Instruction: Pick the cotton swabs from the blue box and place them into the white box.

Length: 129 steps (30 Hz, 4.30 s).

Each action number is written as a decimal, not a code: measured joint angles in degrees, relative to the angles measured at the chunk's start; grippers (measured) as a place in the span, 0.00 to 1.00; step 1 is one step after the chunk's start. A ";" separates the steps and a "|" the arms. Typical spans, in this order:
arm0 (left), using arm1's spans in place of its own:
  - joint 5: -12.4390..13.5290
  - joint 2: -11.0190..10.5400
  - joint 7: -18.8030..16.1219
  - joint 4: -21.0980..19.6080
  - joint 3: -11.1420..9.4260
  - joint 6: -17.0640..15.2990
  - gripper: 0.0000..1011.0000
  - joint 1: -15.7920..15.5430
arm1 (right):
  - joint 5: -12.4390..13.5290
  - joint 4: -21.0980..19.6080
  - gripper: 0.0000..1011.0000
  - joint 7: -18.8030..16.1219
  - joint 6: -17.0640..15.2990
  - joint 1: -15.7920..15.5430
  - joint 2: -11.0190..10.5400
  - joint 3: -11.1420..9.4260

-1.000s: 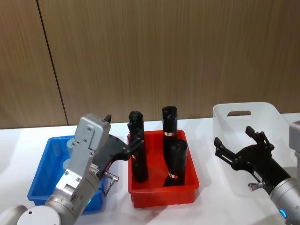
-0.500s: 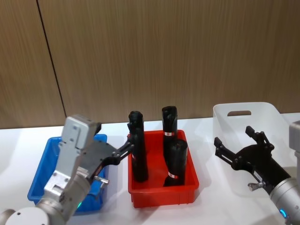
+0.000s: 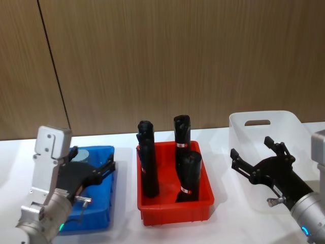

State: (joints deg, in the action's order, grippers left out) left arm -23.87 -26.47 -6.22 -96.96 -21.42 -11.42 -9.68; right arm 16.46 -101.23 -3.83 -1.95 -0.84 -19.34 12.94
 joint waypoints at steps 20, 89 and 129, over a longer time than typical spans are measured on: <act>-6.52 -1.45 -6.69 0.20 3.02 -11.37 0.99 0.82 | 0.00 0.00 0.99 0.00 0.00 0.00 0.00 0.00; -2.16 7.86 6.12 30.86 3.80 -14.62 0.99 -16.42 | 0.00 0.00 0.99 0.01 0.00 0.00 0.00 0.00; 2.14 6.84 11.55 25.69 4.44 -10.53 0.66 -15.88 | 0.00 0.00 0.99 0.00 0.00 0.00 0.00 0.00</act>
State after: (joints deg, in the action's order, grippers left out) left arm -21.74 -19.63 5.33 -71.27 -16.98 -21.95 -25.55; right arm 16.46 -101.23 -3.83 -1.95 -0.84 -19.34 12.94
